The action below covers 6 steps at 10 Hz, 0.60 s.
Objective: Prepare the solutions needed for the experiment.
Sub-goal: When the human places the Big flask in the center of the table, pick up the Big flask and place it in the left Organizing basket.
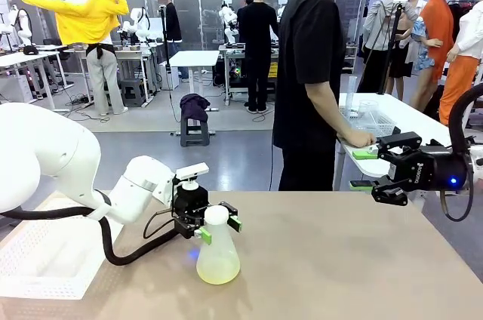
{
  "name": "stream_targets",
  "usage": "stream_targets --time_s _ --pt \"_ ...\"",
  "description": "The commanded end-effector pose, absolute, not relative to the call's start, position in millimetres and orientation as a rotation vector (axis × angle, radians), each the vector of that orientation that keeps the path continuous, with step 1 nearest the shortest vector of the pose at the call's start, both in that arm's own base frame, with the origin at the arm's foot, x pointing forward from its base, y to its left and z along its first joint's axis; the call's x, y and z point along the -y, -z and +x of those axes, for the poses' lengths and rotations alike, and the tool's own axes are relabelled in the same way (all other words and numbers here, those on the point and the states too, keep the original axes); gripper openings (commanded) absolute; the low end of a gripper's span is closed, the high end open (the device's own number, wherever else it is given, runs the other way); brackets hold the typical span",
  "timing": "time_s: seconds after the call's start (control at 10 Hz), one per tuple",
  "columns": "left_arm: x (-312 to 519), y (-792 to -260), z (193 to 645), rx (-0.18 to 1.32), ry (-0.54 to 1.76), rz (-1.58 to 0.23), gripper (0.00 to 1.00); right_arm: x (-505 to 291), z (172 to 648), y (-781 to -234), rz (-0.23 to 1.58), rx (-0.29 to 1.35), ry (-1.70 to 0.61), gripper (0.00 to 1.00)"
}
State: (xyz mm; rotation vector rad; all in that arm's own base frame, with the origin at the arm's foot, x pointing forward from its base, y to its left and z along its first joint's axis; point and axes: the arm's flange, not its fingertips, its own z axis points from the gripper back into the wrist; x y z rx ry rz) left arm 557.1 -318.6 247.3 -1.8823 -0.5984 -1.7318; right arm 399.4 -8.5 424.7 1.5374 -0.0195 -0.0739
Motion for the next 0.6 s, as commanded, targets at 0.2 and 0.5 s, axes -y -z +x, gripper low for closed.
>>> stream_targets --time_s 0.2,0.5 --pt "320.3 -247.0 566.8 0.581 1.700 -1.921 0.54 8.7 398.9 -426.0 1.543 0.022 0.071 0.64" --pt "321.7 -246.4 567.4 0.571 1.696 -1.915 0.25 8.7 398.9 -426.0 1.543 0.022 0.071 0.64"
